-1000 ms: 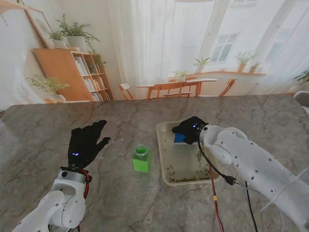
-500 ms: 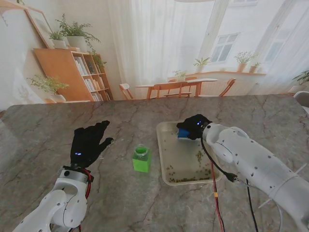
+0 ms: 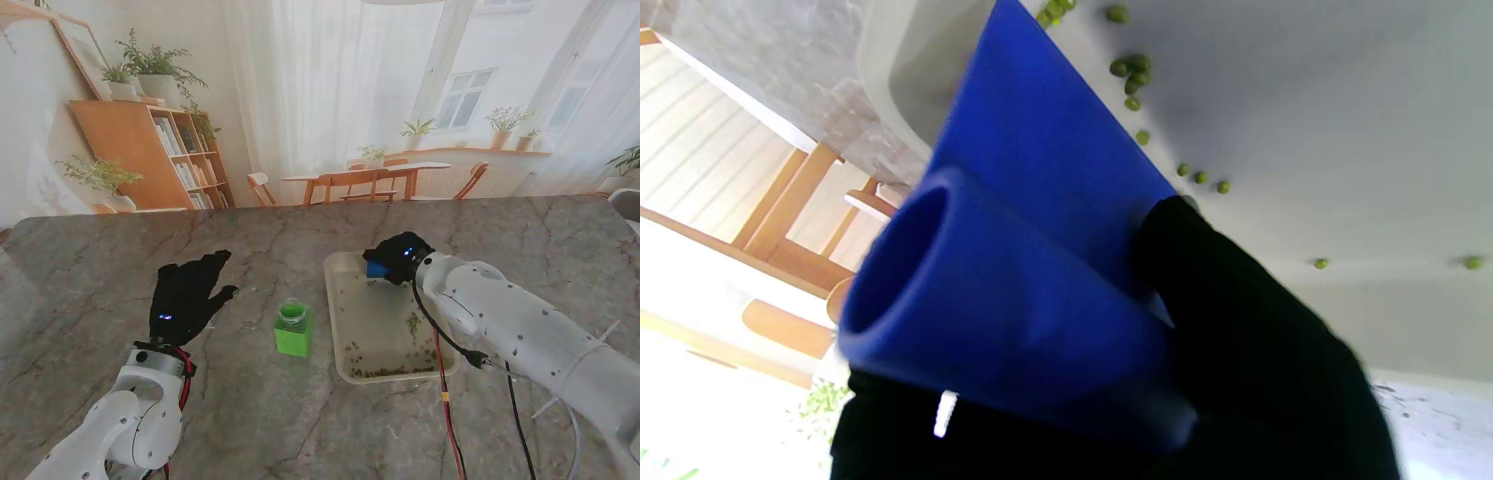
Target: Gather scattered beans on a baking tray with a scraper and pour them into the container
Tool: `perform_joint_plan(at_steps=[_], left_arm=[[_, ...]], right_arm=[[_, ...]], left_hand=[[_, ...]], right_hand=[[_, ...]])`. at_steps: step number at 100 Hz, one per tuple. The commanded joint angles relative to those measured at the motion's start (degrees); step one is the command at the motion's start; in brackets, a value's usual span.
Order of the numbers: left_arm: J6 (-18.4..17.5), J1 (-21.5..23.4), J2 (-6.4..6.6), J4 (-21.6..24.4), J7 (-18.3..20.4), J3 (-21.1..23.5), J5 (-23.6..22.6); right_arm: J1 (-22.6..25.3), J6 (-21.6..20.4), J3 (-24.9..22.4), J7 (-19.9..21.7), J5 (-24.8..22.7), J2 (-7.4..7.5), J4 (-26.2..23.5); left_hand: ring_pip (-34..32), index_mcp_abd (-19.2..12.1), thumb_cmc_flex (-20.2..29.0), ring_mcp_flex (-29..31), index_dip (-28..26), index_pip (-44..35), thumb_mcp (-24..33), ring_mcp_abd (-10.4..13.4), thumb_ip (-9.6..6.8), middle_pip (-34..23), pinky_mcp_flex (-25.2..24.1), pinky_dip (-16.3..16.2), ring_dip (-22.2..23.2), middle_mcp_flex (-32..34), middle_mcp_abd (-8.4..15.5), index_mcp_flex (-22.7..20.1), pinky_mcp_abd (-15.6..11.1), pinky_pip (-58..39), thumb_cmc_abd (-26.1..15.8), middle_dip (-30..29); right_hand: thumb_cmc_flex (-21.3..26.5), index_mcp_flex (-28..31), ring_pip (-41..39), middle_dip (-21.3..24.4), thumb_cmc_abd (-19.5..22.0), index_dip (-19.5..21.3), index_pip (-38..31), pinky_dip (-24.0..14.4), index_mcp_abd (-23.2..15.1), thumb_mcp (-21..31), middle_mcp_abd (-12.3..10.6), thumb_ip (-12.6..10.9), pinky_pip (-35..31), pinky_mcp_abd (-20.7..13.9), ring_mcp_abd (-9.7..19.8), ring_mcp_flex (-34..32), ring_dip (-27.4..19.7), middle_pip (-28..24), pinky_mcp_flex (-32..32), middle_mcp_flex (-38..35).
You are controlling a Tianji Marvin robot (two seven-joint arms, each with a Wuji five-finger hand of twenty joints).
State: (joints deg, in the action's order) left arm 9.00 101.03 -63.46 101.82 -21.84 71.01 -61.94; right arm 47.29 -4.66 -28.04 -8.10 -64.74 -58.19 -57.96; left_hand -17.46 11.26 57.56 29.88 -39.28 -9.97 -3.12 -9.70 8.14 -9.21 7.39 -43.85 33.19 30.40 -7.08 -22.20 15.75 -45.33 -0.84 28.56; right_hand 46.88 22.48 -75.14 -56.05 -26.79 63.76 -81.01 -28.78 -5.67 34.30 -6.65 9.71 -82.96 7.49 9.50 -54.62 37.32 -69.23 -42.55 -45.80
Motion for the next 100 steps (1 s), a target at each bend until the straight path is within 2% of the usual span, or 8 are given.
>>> perform_joint_plan(at_steps=[1, 23, 39, 55, 73, 100], left_arm=[[-0.1, 0.0, 0.08, -0.1, 0.4, -0.3, -0.2], [-0.3, -0.1, 0.19, -0.1, 0.8, -0.6, -0.5], [-0.3, -0.3, 0.24, -0.1, 1.1, -0.7, -0.6], [-0.1, -0.1, 0.22, 0.0, 1.0, -0.7, -0.7], [0.1, 0.1, 0.18, 0.1, 0.5, -0.5, -0.8], [0.4, 0.5, 0.09, 0.3, 0.3, -0.1, -0.6]], right_arm=[[-1.5, -0.1, 0.9, -0.1, 0.5, -0.66, 1.7], [-4.9, -1.2, 6.8, -1.9, 5.1, -1.9, 6.7], [-5.2, -2.6, 7.6, -2.0, 6.4, -2.13, 7.7], [-4.3, -5.0, 6.0, 0.6, 7.4, -1.89, 7.1], [-2.7, -7.2, 3.1, 3.4, 6.4, -0.82, 5.0], [3.7, -11.2, -6.1, 8.1, 2.2, 1.11, -0.7]], left_hand=[[-0.3, 0.7, -0.4, 0.8, 0.3, -0.1, 0.4, -0.5, -5.49, 0.8, -0.8, -1.4, 0.4, 0.4, -0.2, -0.7, 1.3, 1.4, -3.8, -0.3], [-0.4, 0.6, -0.4, 0.9, 0.2, -0.3, 0.4, -0.5, -5.49, 0.7, -0.7, -1.4, 0.5, 0.6, -0.2, -0.9, 1.3, 1.3, -3.7, -0.2], [-0.4, 0.6, -0.4, 1.0, 0.1, -0.4, 0.4, -0.4, -5.49, 0.7, -0.7, -1.4, 0.5, 0.6, -0.1, -0.9, 1.4, 1.3, -3.7, -0.2], [-0.5, 0.6, -0.4, 1.0, 0.0, -0.4, 0.4, -0.4, -5.49, 0.7, -0.7, -1.4, 0.5, 0.6, -0.1, -0.9, 1.3, 1.3, -3.7, -0.2], [-0.5, 0.6, -0.5, 1.0, 0.0, -0.3, 0.4, -0.4, -5.48, 0.7, -0.7, -1.4, 0.5, 0.6, -0.2, -0.9, 1.4, 1.3, -3.7, -0.2], [-0.5, 0.6, -0.4, 1.0, 0.0, -0.3, 0.4, -0.4, -5.49, 0.7, -0.8, -1.4, 0.5, 0.6, -0.1, -0.9, 1.4, 1.3, -3.8, -0.2]], right_hand=[[5.3, -0.8, -2.7, -0.2, 5.1, 1.4, -2.6, -0.1, -4.2, 0.0, 1.2, 0.1, -0.7, -0.3, 7.0, -0.5, 1.1, -2.5, 0.5, 1.4], [3.2, 0.1, -0.1, 2.1, 3.5, -1.6, -2.0, 0.4, -6.8, -0.5, 0.3, 0.2, 0.7, -1.1, 6.7, -0.6, 0.3, -0.2, 0.2, 1.2], [1.5, 1.2, 1.3, 2.8, 2.2, -2.8, -2.0, 0.8, -8.3, 1.4, -0.8, 0.4, 1.4, -2.2, 7.7, -2.2, -0.1, 0.5, -1.6, -0.3], [-2.0, 3.9, 1.7, 2.2, -1.2, -4.1, -1.4, 0.3, -11.0, 6.8, -2.0, 1.0, 1.5, -3.7, 9.3, -4.7, 1.2, 1.8, -4.2, -3.4], [-3.6, 5.9, 1.0, 1.5, -4.3, -4.7, -1.4, -0.4, -11.6, 11.0, -1.9, 1.3, 1.1, -3.7, 9.7, -6.2, 2.1, 2.3, -5.4, -5.3], [-4.6, 8.2, -0.5, 0.7, -7.5, -5.0, -1.7, -1.3, -11.1, 15.3, -1.1, 1.2, -0.3, -3.1, 9.6, -7.7, 2.9, 2.4, -6.4, -7.3]])
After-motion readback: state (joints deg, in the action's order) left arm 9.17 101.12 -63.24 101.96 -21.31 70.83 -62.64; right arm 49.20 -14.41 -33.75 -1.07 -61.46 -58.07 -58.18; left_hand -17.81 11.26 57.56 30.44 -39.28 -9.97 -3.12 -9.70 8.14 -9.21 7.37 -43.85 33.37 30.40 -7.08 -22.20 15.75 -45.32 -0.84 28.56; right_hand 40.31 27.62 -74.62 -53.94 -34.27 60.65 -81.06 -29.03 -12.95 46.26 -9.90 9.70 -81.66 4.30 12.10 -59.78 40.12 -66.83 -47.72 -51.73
